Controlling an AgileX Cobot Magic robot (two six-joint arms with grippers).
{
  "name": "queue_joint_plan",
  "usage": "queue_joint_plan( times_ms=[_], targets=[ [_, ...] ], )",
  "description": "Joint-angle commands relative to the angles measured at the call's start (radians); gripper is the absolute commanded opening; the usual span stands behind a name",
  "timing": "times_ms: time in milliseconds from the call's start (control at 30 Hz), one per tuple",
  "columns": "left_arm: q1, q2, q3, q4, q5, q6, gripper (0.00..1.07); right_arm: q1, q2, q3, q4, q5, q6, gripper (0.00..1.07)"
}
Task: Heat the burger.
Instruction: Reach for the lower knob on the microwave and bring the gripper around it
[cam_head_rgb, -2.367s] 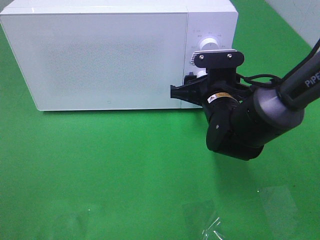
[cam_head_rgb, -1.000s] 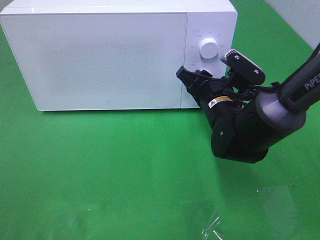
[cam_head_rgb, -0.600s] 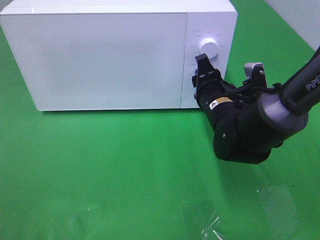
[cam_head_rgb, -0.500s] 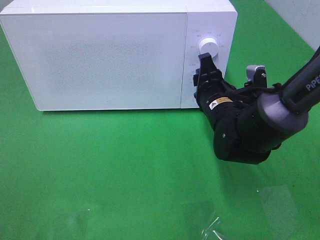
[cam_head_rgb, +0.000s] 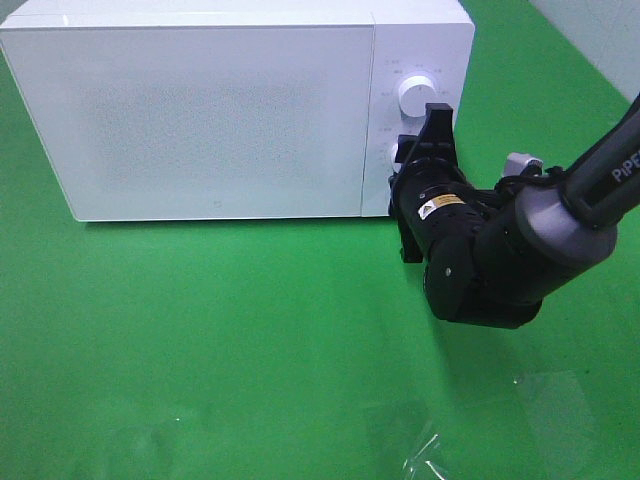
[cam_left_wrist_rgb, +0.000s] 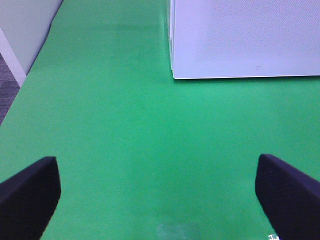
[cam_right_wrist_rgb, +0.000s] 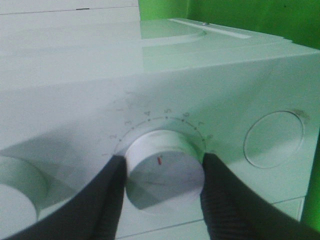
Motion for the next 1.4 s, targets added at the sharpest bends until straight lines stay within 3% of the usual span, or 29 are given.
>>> queue_joint_plan(
  times_ms=[33, 400, 767, 900, 1067, 1133, 1400],
  targets=[
    [0.000, -0.019, 0.005, 0.001, -0.014, 0.000, 0.98, 0.011, -0.018, -0.040, -0.195, -0.217, 0.028, 0.08],
    [0.000, -0.019, 0.005, 0.001, -0.014, 0.000, 0.98, 0.011, -0.018, -0.040, -0.175, -0.216, -0.022, 0.11],
    [0.000, -0.019, 0.005, 0.001, -0.014, 0.000, 0.98, 0.011, -0.020, -0.040, -0.049, -0.205, -0.087, 0.38],
    [0.000, -0.019, 0.005, 0.001, -0.014, 0.000, 0.98, 0.011, -0.020, -0.032, 0.059, -0.185, -0.144, 0.48],
    [0.000, -0.019, 0.005, 0.001, -0.014, 0.000, 0.98, 0.013, -0.020, -0.032, 0.062, -0.166, -0.159, 0.55],
    [0.000, -0.019, 0.005, 0.001, -0.014, 0.000, 0.98, 0.018, -0.020, -0.026, 0.064, -0.147, -0.183, 0.66],
    [0.000, -0.019, 0.005, 0.001, -0.014, 0.000, 0.98, 0.060, -0.020, 0.023, 0.064, -0.091, -0.185, 0.71]
  ],
)
